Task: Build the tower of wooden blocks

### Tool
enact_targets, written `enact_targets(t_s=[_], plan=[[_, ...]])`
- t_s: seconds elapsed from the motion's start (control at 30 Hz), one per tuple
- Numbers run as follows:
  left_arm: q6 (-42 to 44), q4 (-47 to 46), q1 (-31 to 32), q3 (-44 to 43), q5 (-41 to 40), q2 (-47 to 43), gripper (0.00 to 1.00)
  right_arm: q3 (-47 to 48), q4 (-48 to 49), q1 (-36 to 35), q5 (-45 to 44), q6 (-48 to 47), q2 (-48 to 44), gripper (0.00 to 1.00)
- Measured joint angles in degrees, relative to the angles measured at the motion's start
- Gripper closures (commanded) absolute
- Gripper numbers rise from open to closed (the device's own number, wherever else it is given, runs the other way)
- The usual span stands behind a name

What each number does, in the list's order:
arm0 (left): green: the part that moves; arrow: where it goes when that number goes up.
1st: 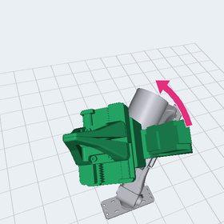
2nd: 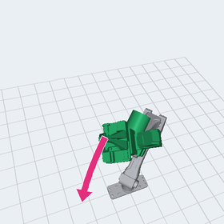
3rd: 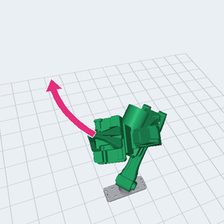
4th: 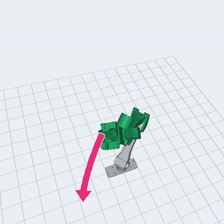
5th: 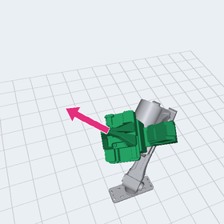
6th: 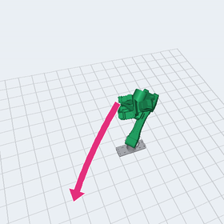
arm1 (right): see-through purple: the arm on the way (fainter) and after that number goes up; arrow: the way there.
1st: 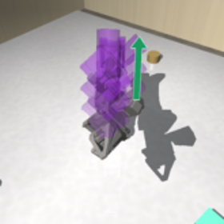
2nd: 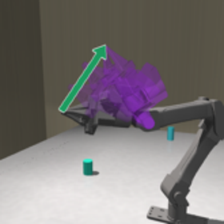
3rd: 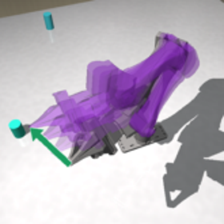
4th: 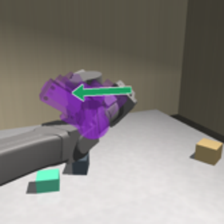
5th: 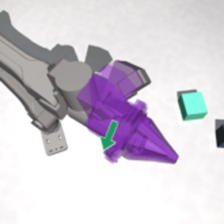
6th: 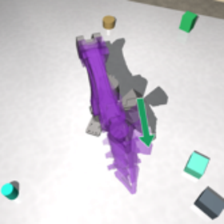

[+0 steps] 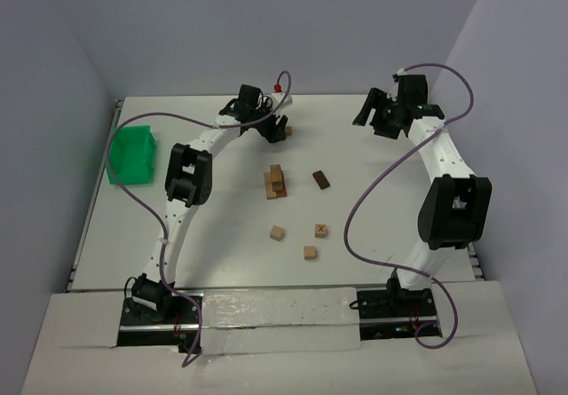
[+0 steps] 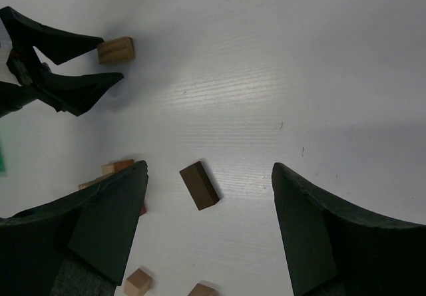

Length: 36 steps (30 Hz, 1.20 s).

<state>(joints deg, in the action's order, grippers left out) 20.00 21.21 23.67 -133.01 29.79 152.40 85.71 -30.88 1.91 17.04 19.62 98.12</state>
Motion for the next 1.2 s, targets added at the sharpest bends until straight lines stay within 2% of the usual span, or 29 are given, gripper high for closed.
enact_targets(t_s=[0.07,0.37,0.43,0.47,0.5,0.67,0.8,1.07,1.2], plan=[[1.13,0.71,0.08,0.0,-0.16,0.0,0.48,-0.02,0.01,0.0,0.02,0.0,-0.04,0.18],[4.01,1.09,0.13,0.8,-0.22,-0.36,0.7,-0.02,0.01,0.0,0.02,0.0,-0.08,0.19],[4.16,0.75,0.14,1.91,-0.35,-1.01,0.82,-0.02,0.03,0.0,0.04,0.0,-0.08,0.19],[4.12,0.55,0.14,2.67,-0.52,-1.41,0.94,-0.02,0.01,0.0,0.06,0.0,-0.08,0.19],[3.93,0.12,0.12,3.49,-0.69,-1.87,0.99,-0.02,0.01,0.0,0.1,0.02,-0.08,0.19],[-0.02,-2.57,-0.48,9.18,-2.89,-5.37,1.0,-0.02,0.01,0.0,0.24,0.02,-0.16,0.2],[-6.36,-5.87,-2.43,18.43,-5.42,-11.51,1.0,-0.02,0.05,0.0,0.42,0.04,-0.58,0.2],[-23.36,-14.66,-7.99,48.67,-16.58,-38.41,1.0,-0.02,0.31,0.0,1.1,0.3,-1.49,0.19],[-33.98,-15.48,-6.69,57.72,-24.48,-49.58,1.0,-0.02,0.4,0.0,1.31,0.57,-2.12,0.19]])
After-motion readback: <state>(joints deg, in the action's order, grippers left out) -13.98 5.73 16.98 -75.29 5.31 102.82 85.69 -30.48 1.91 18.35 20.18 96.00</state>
